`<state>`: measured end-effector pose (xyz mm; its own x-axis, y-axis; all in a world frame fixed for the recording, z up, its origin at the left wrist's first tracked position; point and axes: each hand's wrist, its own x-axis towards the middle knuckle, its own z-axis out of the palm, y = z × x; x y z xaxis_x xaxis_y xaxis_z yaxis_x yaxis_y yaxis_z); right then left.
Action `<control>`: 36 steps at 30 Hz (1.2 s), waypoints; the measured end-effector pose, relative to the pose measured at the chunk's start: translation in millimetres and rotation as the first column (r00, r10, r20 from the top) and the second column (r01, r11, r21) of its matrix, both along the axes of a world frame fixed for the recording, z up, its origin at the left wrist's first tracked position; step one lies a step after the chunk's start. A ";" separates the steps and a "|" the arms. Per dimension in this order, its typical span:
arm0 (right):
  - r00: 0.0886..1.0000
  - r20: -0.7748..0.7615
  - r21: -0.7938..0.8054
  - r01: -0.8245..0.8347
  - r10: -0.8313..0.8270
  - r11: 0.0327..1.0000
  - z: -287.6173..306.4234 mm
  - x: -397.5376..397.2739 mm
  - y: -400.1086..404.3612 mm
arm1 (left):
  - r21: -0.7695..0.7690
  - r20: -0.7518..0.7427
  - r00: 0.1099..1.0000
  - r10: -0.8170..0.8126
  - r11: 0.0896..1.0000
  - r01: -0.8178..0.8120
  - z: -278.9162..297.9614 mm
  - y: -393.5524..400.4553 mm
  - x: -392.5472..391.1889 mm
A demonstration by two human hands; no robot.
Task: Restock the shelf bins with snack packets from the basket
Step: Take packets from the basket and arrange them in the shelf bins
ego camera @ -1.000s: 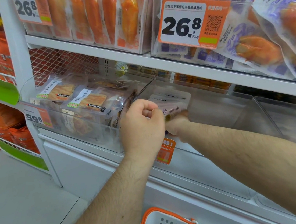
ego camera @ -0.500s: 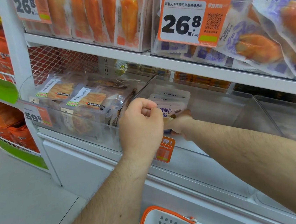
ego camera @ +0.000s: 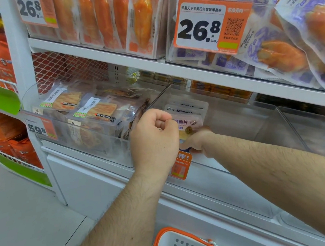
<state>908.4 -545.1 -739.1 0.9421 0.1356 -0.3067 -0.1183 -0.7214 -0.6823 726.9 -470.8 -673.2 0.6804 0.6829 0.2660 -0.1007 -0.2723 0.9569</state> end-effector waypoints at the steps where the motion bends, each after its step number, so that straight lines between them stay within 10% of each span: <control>1: 1.000 -0.005 -0.008 -0.004 0.004 1.000 0.6 0.3 -0.4 | -0.003 0.003 1.000 0.000 1.000 0.000 -0.1 0.1 0.1; 20: 0.994 -0.108 0.122 0.043 -0.030 0.992 42.4 -48.1 -44.9 | 0.246 -0.104 0.977 -0.188 0.946 0.209 -1.2 -13.8 -12.2; 36: 0.835 0.519 0.354 -0.016 -0.182 0.935 70.7 -178.0 -111.5 | 0.266 -0.763 0.438 -0.475 0.388 0.883 -45.2 -68.4 -32.7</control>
